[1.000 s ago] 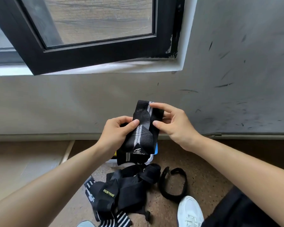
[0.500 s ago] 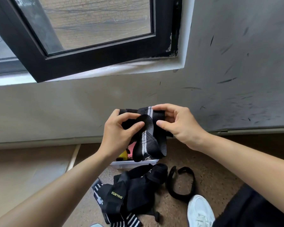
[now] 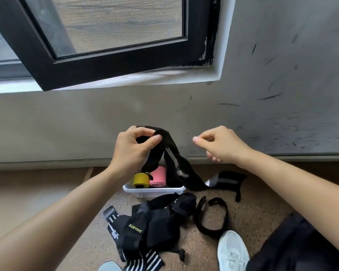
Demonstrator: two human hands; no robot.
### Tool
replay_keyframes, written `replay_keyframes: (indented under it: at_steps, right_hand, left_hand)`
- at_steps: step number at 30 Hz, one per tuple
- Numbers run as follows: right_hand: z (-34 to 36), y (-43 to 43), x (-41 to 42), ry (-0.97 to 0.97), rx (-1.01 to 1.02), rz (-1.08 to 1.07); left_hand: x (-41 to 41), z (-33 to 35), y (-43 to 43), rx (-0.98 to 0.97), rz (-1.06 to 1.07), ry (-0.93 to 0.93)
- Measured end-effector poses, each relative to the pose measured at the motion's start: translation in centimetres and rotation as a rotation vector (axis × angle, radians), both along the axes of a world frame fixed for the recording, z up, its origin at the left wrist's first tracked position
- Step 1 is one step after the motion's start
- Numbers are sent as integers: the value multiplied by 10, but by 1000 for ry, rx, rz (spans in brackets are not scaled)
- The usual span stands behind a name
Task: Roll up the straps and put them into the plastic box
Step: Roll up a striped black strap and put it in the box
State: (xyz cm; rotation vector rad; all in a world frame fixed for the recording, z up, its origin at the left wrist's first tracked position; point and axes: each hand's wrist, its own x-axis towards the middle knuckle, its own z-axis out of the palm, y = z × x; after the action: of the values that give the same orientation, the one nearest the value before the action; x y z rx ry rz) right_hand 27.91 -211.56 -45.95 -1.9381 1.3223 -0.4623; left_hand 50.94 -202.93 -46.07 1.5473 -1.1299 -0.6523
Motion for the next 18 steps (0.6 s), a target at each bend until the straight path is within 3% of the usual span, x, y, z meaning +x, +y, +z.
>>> replay_keyframes:
  at_steps: [3, 6, 9, 14, 18]
  right_hand:
    - [1, 13, 13, -356, 152, 205]
    - [-11, 23, 19, -406, 175, 289]
    - [-16, 23, 21, -482, 191, 236]
    - [-4, 14, 17, -602, 385, 56]
    - [-7, 13, 12, -579, 371, 103]
  left_hand:
    - [-7, -2, 0, 29, -47, -9]
    - [-11, -2, 2, 50, -50, 24]
    - [-11, 2, 6, 54, -78, 47]
    - [0, 9, 7, 52, -175, 116]
    - [2, 6, 7, 86, -178, 159]
